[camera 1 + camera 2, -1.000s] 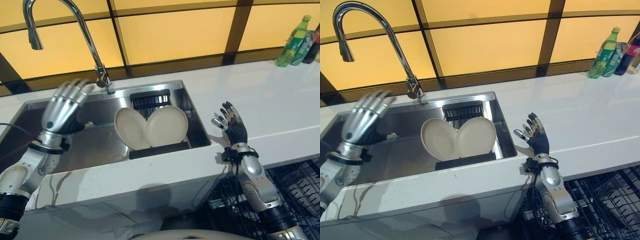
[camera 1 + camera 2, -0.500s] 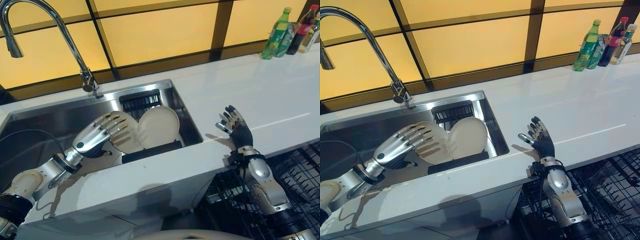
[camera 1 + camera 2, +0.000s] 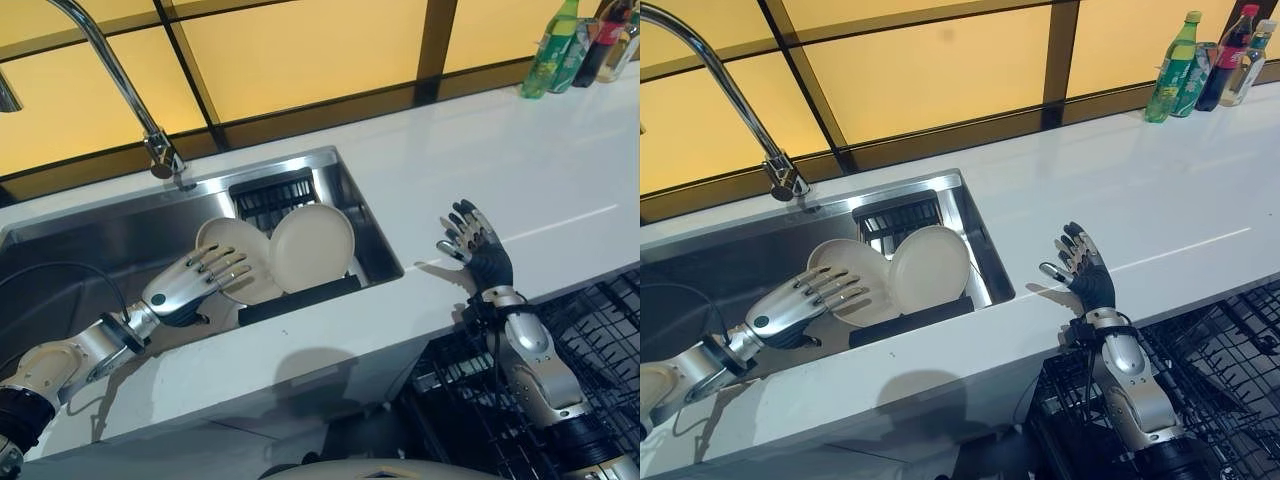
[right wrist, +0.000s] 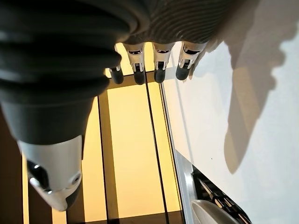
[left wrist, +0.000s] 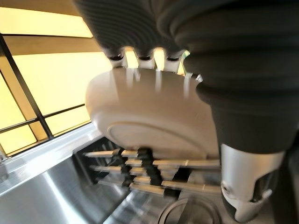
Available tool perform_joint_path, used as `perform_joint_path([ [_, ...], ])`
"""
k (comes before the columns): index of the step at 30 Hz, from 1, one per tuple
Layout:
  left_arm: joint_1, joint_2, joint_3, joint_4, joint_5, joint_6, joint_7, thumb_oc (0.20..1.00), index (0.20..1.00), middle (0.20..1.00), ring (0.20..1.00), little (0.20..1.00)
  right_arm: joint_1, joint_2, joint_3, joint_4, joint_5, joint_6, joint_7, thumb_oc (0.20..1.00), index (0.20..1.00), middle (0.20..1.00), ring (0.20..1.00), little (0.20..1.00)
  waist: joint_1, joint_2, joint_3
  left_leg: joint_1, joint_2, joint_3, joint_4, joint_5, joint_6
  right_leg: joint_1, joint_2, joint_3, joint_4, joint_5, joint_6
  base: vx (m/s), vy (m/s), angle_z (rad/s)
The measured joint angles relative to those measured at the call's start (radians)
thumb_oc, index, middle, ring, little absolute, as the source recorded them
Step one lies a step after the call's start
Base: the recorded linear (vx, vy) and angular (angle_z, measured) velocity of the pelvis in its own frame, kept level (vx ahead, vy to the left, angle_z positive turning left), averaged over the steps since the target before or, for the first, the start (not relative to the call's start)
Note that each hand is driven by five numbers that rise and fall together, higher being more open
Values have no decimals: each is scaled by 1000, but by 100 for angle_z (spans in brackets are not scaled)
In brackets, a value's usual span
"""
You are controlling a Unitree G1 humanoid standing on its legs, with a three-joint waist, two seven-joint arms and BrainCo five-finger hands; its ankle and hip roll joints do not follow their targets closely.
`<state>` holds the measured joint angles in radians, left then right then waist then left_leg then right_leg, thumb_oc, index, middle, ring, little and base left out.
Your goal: Pick up plates and place into dishwasher.
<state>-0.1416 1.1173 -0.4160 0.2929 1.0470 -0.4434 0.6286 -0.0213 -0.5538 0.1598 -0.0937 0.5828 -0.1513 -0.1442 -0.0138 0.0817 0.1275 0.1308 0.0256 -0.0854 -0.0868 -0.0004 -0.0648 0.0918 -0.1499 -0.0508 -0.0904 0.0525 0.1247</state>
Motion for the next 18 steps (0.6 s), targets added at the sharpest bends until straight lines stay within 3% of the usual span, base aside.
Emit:
perform_joint_path([
  [8,-79,-1,-56,75,1,101,-3,1000,1000,1000,1000,1000,-29,-15,3,1,0,0,3,1000,1000,1000,1000,1000,-6,6,18,3,-11,20,0,1,2,-9,-6,22,0,6,6,50,12,-7],
  [18,-65,-48,-58,222,42,270,23,1000,1000,1000,1000,1000,-50,-14,2,0,0,-1,7,1000,1000,1000,1000,1000,-26,-15,52,17,-20,35,0,-4,14,-13,-11,53,1,14,11,35,5,-8],
])
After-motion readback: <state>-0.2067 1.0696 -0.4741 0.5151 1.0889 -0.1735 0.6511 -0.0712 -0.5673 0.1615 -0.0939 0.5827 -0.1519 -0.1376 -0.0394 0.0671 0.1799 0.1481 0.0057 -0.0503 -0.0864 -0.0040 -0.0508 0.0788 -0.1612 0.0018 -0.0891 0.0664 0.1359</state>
